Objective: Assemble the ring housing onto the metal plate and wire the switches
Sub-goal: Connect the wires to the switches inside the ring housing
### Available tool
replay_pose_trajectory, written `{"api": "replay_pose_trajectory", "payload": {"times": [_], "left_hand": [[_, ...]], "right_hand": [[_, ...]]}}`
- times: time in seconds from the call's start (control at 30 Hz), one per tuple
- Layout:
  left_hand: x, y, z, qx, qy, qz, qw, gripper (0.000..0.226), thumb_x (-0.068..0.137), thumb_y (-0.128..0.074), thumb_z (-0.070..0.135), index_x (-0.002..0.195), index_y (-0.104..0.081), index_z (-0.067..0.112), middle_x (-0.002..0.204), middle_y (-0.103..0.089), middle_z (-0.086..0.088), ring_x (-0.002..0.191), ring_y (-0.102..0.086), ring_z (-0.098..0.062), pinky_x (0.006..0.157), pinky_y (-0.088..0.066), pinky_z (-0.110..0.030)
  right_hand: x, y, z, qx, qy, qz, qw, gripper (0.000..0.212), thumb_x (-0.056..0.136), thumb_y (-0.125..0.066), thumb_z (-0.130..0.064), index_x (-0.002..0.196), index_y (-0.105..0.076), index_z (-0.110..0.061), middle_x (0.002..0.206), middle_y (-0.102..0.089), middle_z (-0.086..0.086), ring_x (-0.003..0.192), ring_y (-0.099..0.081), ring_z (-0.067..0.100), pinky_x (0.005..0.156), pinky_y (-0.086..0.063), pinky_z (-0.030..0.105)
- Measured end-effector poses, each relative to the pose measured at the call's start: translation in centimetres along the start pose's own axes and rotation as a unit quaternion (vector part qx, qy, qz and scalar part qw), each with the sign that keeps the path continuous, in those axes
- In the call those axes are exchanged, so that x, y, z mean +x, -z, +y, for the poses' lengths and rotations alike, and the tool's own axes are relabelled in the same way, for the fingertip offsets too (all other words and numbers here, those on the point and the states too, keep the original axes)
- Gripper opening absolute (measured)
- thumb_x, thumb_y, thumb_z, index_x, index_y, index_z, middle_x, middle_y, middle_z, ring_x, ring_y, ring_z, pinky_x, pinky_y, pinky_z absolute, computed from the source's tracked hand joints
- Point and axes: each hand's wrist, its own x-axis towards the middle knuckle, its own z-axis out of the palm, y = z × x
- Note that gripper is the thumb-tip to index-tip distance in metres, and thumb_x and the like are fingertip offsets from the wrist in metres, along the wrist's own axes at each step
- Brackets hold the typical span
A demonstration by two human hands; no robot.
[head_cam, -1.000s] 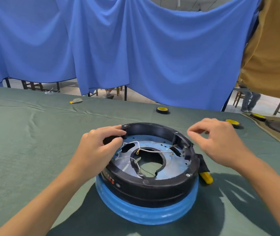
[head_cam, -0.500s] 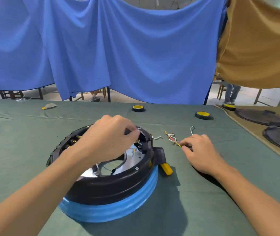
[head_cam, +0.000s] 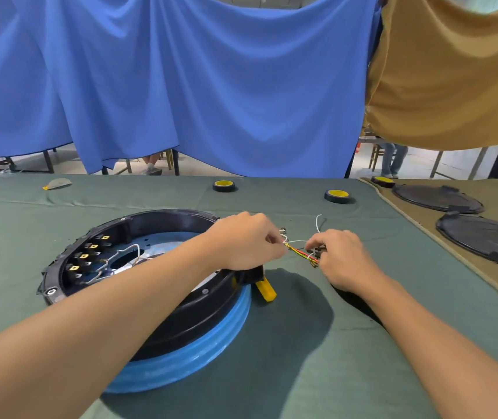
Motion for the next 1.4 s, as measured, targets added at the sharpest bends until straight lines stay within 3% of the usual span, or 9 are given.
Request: {"api": "replay_pose_trajectory", "payload": {"times": [0.2, 0.3, 0.4, 0.57, 0.7, 0.83, 1.07, 1.3, 1.4], "left_hand": [[0.0, 0.0, -0.3, -0.048, -0.001, 0.018, 0.999, 0.029, 0.095, -0.051, 0.034, 0.086, -0.075, 0.022, 0.088, -0.075, 0.004, 0.078, -0.064, -0.019, 0.079, -0.055, -0.041], [0.1, -0.1, -0.5, -0.067, -0.004, 0.027, 0.997, 0.03, 0.096, -0.051, 0.032, 0.083, -0.075, 0.021, 0.085, -0.076, 0.002, 0.069, -0.061, -0.021, 0.077, -0.056, -0.044], [0.1, -0.2, -0.6, -0.097, -0.005, 0.051, 0.994, 0.028, 0.096, -0.053, 0.029, 0.085, -0.075, 0.016, 0.087, -0.075, -0.004, 0.08, -0.065, -0.027, 0.078, -0.055, -0.043], [0.4, -0.3, -1.1, -0.126, 0.018, 0.123, 0.984, 0.022, 0.096, -0.051, 0.021, 0.093, -0.073, 0.018, 0.09, -0.074, 0.003, 0.08, -0.064, -0.014, 0.071, -0.052, -0.027], [0.4, -0.5, -1.4, -0.121, 0.022, 0.125, 0.985, 0.023, 0.095, -0.05, 0.018, 0.091, -0.073, 0.017, 0.087, -0.074, 0.004, 0.065, -0.058, -0.009, 0.058, -0.045, -0.019], [0.3, -0.4, -1.3, -0.123, 0.022, 0.118, 0.985, 0.022, 0.096, -0.051, 0.019, 0.093, -0.072, 0.018, 0.088, -0.073, 0.004, 0.08, -0.065, -0.015, 0.076, -0.057, -0.035], [0.0, -0.3, -0.9, -0.135, 0.009, 0.127, 0.983, 0.023, 0.099, -0.047, 0.022, 0.11, -0.066, 0.017, 0.099, -0.074, 0.005, 0.092, -0.065, -0.015, 0.083, -0.055, -0.037], [-0.4, -0.2, -0.4, -0.158, -0.046, 0.199, 0.966, 0.053, 0.093, -0.056, 0.05, 0.137, -0.038, 0.026, 0.096, -0.062, 0.021, 0.075, -0.06, -0.004, 0.08, -0.053, -0.041], [-0.6, -0.1, -0.2, -0.165, -0.06, 0.274, 0.946, 0.055, 0.09, -0.056, 0.056, 0.133, -0.04, 0.025, 0.09, -0.06, 0.017, 0.071, -0.056, -0.005, 0.075, -0.051, -0.039]], "right_hand": [[0.0, 0.4, 0.2, 0.059, -0.006, 0.024, 0.998, 0.033, 0.083, -0.054, 0.0, 0.081, -0.072, -0.027, 0.082, -0.067, -0.004, 0.095, -0.058, 0.02, 0.081, -0.047, 0.03], [0.0, 0.5, 0.3, 0.088, -0.009, 0.053, 0.995, 0.021, 0.082, -0.064, -0.006, 0.081, -0.074, -0.025, 0.078, -0.066, -0.008, 0.089, -0.06, 0.016, 0.077, -0.042, 0.025], [-0.1, 0.9, 0.3, 0.135, -0.006, 0.15, 0.98, 0.016, 0.084, -0.067, -0.01, 0.083, -0.074, -0.024, 0.084, -0.068, -0.004, 0.083, -0.061, 0.017, 0.08, -0.046, 0.03], [-0.3, 1.8, -0.2, 0.252, -0.04, 0.265, 0.93, 0.014, 0.088, -0.066, -0.014, 0.08, -0.07, -0.025, 0.07, -0.066, -0.013, 0.066, -0.059, 0.003, 0.068, -0.045, 0.024], [-0.4, 2.4, -0.6, 0.442, -0.107, 0.2, 0.868, 0.007, 0.089, -0.066, -0.008, 0.087, -0.072, -0.01, 0.068, -0.067, -0.002, 0.057, -0.055, 0.011, 0.06, -0.049, 0.026], [-0.8, 3.5, -1.2, 0.648, -0.133, 0.088, 0.744, 0.007, 0.089, -0.065, -0.007, 0.09, -0.07, -0.004, 0.065, -0.066, 0.005, 0.053, -0.051, 0.012, 0.05, -0.041, 0.021], [-1.4, 4.3, -1.9, 0.727, -0.121, -0.003, 0.676, 0.011, 0.087, -0.062, -0.016, 0.087, -0.073, -0.012, 0.069, -0.067, 0.002, 0.055, -0.053, 0.01, 0.046, -0.035, 0.021], [-2.1, 4.3, -2.8, 0.71, -0.075, -0.069, 0.697, 0.016, 0.08, -0.063, -0.021, 0.088, -0.075, -0.013, 0.086, -0.074, 0.007, 0.067, -0.064, 0.015, 0.055, -0.041, 0.026], [-2.2, 3.9, -4.0, 0.635, -0.068, 0.025, 0.769, 0.011, 0.087, -0.065, -0.014, 0.093, -0.071, -0.007, 0.083, -0.075, 0.009, 0.067, -0.068, 0.014, 0.057, -0.042, 0.027]]}}
